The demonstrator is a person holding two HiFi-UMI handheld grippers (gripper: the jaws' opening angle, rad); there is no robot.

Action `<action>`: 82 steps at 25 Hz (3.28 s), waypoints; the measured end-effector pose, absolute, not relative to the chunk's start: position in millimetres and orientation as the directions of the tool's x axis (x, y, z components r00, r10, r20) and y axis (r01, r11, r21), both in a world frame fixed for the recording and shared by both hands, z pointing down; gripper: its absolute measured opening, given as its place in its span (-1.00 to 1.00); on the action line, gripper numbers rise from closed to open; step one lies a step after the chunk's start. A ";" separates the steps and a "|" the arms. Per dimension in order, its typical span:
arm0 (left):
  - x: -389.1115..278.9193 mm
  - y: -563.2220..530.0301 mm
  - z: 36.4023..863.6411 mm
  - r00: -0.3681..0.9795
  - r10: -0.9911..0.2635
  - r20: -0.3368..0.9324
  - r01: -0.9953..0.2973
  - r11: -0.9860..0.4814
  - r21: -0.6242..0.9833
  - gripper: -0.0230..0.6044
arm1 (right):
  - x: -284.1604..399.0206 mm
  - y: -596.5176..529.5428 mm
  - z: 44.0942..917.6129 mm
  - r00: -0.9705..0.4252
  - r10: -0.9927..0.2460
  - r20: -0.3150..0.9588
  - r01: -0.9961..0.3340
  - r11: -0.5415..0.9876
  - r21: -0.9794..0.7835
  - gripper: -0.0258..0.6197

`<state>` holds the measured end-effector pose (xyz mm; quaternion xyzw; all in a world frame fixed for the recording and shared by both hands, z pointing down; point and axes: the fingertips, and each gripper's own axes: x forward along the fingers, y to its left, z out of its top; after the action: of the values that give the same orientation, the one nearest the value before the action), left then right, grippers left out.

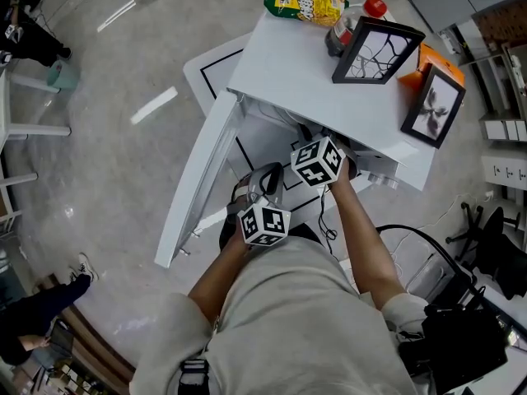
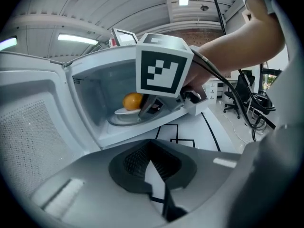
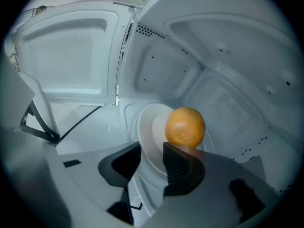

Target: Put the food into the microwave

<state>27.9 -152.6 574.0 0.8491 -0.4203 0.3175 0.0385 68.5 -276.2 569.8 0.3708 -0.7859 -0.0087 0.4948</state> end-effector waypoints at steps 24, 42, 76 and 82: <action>16.0 -154.5 568.9 0.445 -0.693 0.568 -0.771 -0.619 -0.151 -0.90 | 47.0 -247.8 543.9 -0.469 -0.566 0.678 -0.731 0.680 0.062 -0.43; 19.2 -138.9 551.7 0.478 -0.683 0.552 -0.814 -0.581 -0.014 -0.90 | 54.3 -174.2 515.3 -0.584 -0.606 0.540 -0.752 0.655 -0.077 -0.88; 53.3 -141.1 511.8 0.544 -0.686 0.482 -0.795 -0.606 0.035 -0.90 | 87.6 -147.5 488.8 -0.566 -0.711 0.418 -0.792 0.609 -0.037 -0.89; 57.3 -141.6 515.0 0.546 -0.680 0.489 -0.792 -0.609 0.038 -0.90 | 88.0 -149.0 488.3 -0.568 -0.708 0.419 -0.790 0.613 -0.035 -0.89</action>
<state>57.3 -141.6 515.0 0.8698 -0.4231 0.2189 0.1284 88.0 -149.0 488.3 0.4261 -0.8787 0.1098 0.1852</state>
